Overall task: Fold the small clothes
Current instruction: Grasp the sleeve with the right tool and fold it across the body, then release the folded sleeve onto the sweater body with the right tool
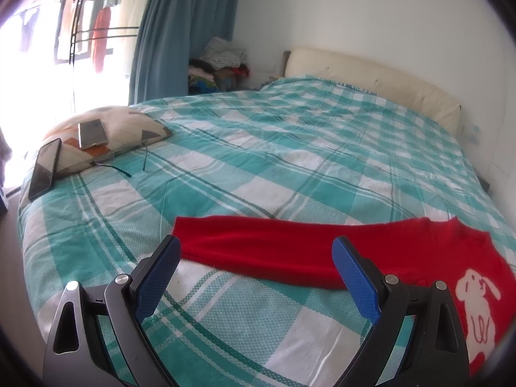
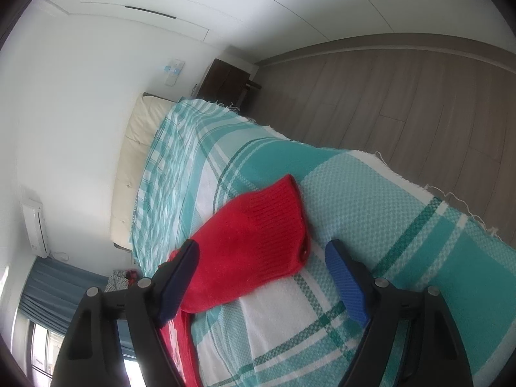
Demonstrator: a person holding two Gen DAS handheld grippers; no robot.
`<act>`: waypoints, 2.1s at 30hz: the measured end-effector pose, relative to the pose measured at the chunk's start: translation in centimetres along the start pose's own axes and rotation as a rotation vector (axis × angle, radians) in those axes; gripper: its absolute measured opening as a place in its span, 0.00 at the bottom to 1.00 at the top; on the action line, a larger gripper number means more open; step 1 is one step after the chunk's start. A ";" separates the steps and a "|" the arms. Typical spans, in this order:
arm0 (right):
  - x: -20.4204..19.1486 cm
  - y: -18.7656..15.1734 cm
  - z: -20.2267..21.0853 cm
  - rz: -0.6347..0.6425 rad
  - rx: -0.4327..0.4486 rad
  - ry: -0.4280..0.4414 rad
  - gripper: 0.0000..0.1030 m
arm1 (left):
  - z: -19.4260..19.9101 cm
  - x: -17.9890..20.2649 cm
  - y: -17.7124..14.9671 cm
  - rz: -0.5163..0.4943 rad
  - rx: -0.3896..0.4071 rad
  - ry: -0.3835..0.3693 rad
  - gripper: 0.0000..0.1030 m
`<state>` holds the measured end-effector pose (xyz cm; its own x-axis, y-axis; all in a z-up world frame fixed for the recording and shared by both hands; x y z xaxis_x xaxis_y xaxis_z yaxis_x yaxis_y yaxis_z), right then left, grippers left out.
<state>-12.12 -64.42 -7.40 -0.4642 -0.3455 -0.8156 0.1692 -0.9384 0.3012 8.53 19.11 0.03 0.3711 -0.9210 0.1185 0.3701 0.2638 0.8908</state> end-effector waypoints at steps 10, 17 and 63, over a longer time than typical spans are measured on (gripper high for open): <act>0.7 1.0 -2.1 0.028 -0.035 -0.106 0.04 | -0.4 -0.4 0.0 0.023 -0.023 0.008 0.93; -19.0 -0.3 -0.1 0.584 0.093 -0.115 0.04 | -0.5 -0.5 0.5 0.074 -0.037 -0.024 0.93; -13.4 -18.0 -8.3 0.887 0.008 -0.246 0.64 | -1.5 3.1 -1.7 -0.089 -0.163 -0.111 0.94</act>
<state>-1.68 -42.91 -5.99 -0.3392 -0.9275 -0.1568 0.5458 -0.3298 0.7703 10.31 16.27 -1.74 0.2381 -0.9663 0.0977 0.5336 0.2142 0.8182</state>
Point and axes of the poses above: each gripper's, at about its wrist camera, not at the fingertips, and z roughly against the way its jaws point, x to its right, y to its top, the point moved 2 cm from there along -z, roughly the way its jaws point, and after that the axes turned 5 degrees about x, right-handed, at the moved point
